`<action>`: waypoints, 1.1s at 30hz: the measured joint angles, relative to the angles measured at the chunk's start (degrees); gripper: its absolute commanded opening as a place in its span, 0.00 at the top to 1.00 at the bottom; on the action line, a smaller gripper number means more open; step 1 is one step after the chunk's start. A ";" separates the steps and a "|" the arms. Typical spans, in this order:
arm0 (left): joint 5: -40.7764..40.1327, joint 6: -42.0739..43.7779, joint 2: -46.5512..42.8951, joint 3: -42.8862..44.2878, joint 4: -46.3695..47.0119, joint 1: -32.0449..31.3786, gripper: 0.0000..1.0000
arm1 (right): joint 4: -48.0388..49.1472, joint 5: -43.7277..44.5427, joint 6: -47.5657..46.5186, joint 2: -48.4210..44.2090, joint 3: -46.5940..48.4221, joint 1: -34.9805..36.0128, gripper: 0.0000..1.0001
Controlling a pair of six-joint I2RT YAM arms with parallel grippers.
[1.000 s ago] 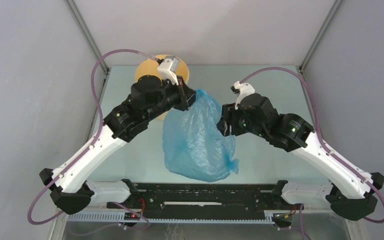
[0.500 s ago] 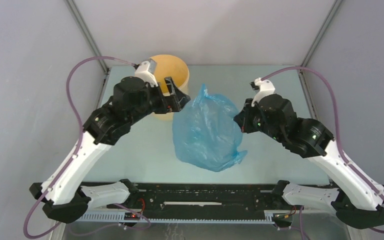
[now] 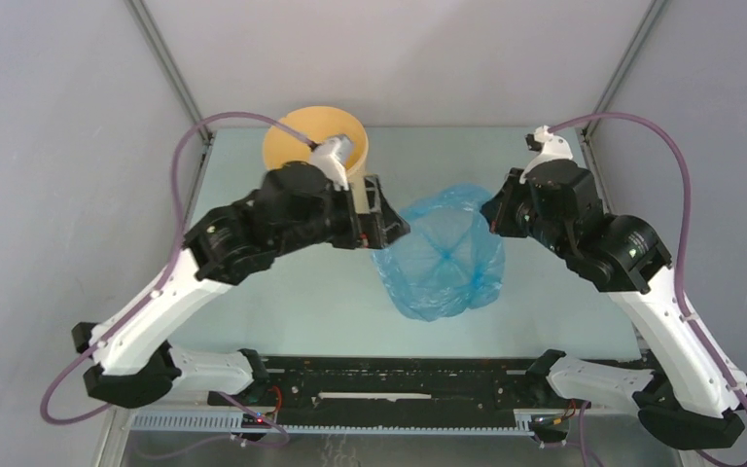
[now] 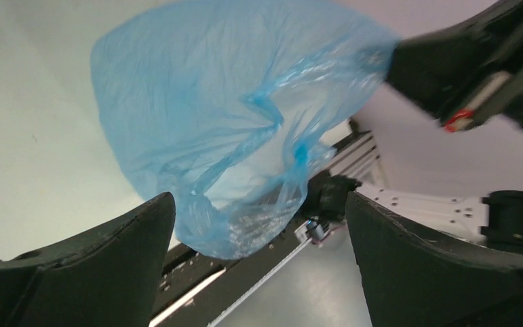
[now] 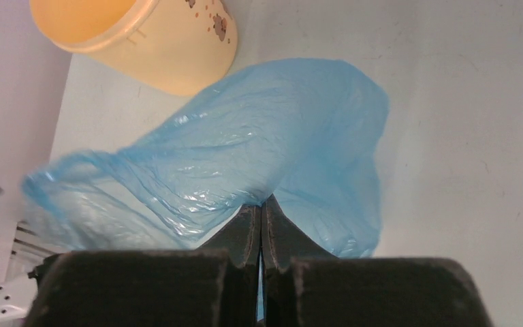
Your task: Put the trash bags into the trash bin
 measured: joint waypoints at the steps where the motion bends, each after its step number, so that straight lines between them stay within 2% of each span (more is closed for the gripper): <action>1: -1.27 -0.52 1.18 -0.02 -0.92 -1.44 0.00 | 0.00 -0.66 0.28 0.13 0.48 -1.05 1.00; 4: -4.90 -2.23 2.49 -1.36 -3.48 -3.87 0.00 | 0.04 -3.30 1.18 0.04 1.11 -4.31 1.00; 10: -7.06 -4.72 2.78 -7.61 -5.07 -3.82 0.00 | 0.09 -10.69 3.39 -0.20 1.16 -9.64 1.00; 16: 1.95 -6.54 7.72 -14.49 -1.77 1.40 0.00 | 0.44 -15.98 4.46 -0.44 1.16 -11.93 1.00; 24: 11.87 -9.75 12.39 -20.76 13.16 4.04 0.01 | 1.55 -19.39 5.86 -1.99 1.16 -13.70 1.00; 28: 13.70 -13.25 13.42 -27.98 24.68 4.59 0.16 | 1.95 -20.79 6.84 -2.64 1.16 -15.41 1.00; 33: 12.41 -16.44 13.25 -35.87 37.64 4.87 0.45 | 2.58 -23.67 8.31 -2.71 1.16 -19.19 1.00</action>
